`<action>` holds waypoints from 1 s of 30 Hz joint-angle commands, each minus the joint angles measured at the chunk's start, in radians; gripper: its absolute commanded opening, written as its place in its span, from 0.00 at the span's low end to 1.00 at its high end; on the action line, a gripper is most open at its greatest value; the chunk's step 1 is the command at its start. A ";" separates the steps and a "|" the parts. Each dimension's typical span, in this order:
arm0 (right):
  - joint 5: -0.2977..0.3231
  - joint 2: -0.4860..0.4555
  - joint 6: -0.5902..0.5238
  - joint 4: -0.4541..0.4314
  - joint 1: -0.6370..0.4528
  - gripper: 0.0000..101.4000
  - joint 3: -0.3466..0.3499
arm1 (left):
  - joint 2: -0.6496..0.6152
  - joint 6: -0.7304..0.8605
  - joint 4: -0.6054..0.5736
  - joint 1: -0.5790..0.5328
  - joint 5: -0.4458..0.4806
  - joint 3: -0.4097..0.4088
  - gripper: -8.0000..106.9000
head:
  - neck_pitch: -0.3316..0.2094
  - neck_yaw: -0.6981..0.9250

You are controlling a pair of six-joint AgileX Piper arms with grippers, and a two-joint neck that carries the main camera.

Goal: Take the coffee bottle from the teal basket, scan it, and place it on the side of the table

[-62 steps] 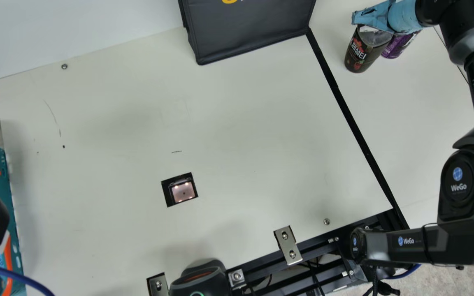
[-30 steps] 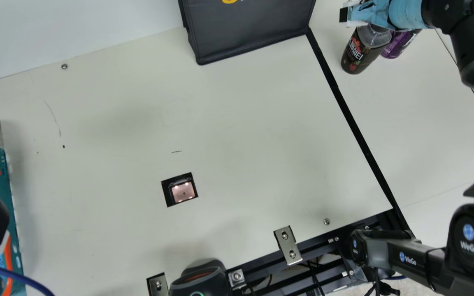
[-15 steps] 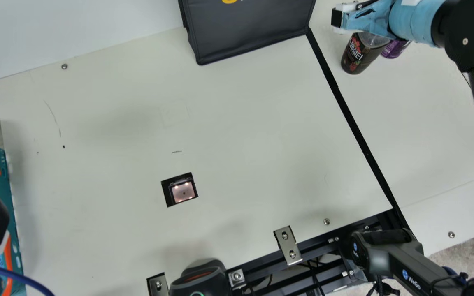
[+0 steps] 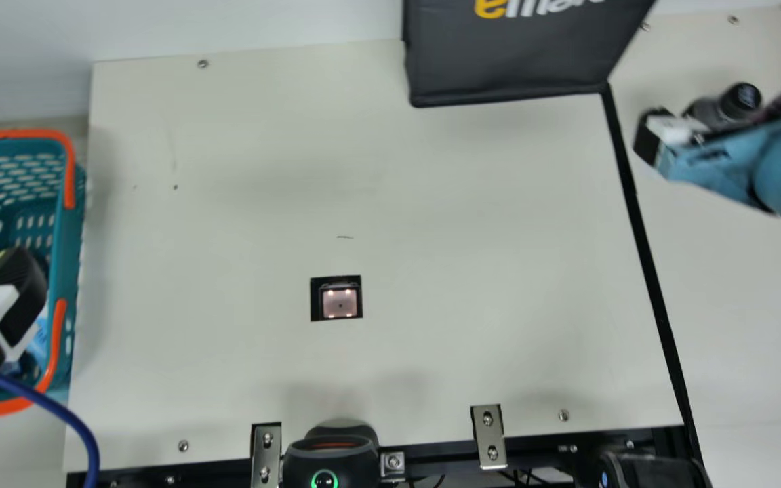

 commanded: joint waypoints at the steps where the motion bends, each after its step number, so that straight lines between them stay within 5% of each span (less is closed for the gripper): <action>1: 0.017 -0.049 0.002 -0.002 0.019 0.94 0.007 | 0.000 0.000 -0.013 0.009 0.041 -0.021 0.85 | -0.029 0.046; 15: 0.160 -0.290 0.017 -0.008 0.145 0.94 0.066 | 0.000 0.000 -0.014 0.008 0.039 -0.021 0.85 | -0.029 0.046; 30: 0.170 -0.294 0.017 -0.009 0.147 0.94 0.066 | 0.000 0.000 -0.014 0.008 0.038 -0.021 0.85 | -0.029 0.046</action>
